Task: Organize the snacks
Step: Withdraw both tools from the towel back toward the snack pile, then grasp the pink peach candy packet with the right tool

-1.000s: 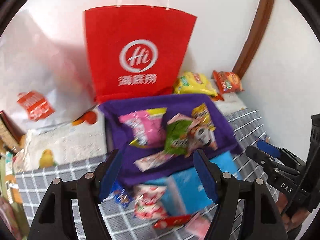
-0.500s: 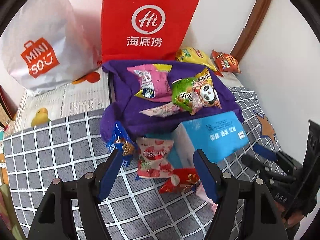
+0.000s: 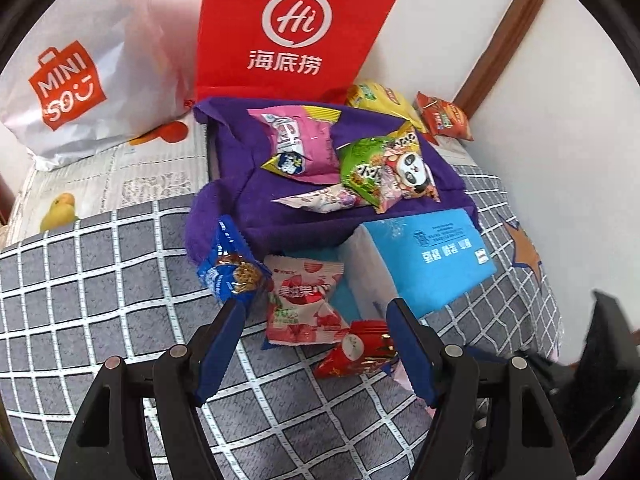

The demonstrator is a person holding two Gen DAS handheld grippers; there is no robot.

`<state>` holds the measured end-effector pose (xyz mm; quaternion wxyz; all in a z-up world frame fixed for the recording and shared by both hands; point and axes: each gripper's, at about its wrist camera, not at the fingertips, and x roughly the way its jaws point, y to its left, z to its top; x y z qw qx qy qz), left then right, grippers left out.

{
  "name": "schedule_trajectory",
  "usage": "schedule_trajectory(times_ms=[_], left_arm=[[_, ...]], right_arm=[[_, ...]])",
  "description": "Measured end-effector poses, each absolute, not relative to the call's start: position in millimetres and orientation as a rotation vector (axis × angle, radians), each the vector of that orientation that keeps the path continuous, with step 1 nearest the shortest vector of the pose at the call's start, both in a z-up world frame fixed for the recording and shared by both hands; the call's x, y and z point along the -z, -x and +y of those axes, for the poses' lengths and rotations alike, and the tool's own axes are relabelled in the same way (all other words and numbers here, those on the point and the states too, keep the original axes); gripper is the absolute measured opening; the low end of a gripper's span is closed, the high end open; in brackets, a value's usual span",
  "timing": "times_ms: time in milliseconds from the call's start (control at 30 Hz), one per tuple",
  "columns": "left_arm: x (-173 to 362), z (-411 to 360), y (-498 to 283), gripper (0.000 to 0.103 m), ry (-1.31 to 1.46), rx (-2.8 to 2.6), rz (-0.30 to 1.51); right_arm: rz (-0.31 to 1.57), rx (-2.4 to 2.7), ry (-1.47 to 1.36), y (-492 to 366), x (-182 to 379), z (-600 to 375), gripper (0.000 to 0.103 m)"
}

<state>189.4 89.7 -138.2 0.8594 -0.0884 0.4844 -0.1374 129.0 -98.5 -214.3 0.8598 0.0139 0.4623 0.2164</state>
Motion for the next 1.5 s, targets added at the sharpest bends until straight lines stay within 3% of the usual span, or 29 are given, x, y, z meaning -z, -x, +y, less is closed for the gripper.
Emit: schedule_trajectory(times_ms=[200,267,767,1200,1400,1500], left_arm=[[143.5,84.3,-191.3,0.071,0.196,0.342,1.008],[146.1,83.1,-191.7,0.071,0.202,0.357,1.008],[158.9,70.3,-183.7,0.071,0.252,0.483,1.020],[170.1,53.9,-183.0,0.071,0.218,0.477,1.054],[170.7,48.1,-181.4,0.069,0.188,0.465,1.041],[169.3,48.1,-180.6,0.063,0.181,0.461,1.027]], right_arm=[[0.964,-0.415,0.082,-116.8,239.7,-84.2,0.059],[0.949,-0.395,0.116,-113.2,241.1,-84.3,0.050],[0.885,-0.229,0.030,-136.2,228.5,-170.3,0.050],[0.897,-0.204,-0.007,-154.8,241.8,-168.7,0.050],[0.883,-0.198,0.024,-153.1,243.4,-166.6,0.050],[0.877,-0.197,0.027,-152.3,243.8,-166.4,0.051]])
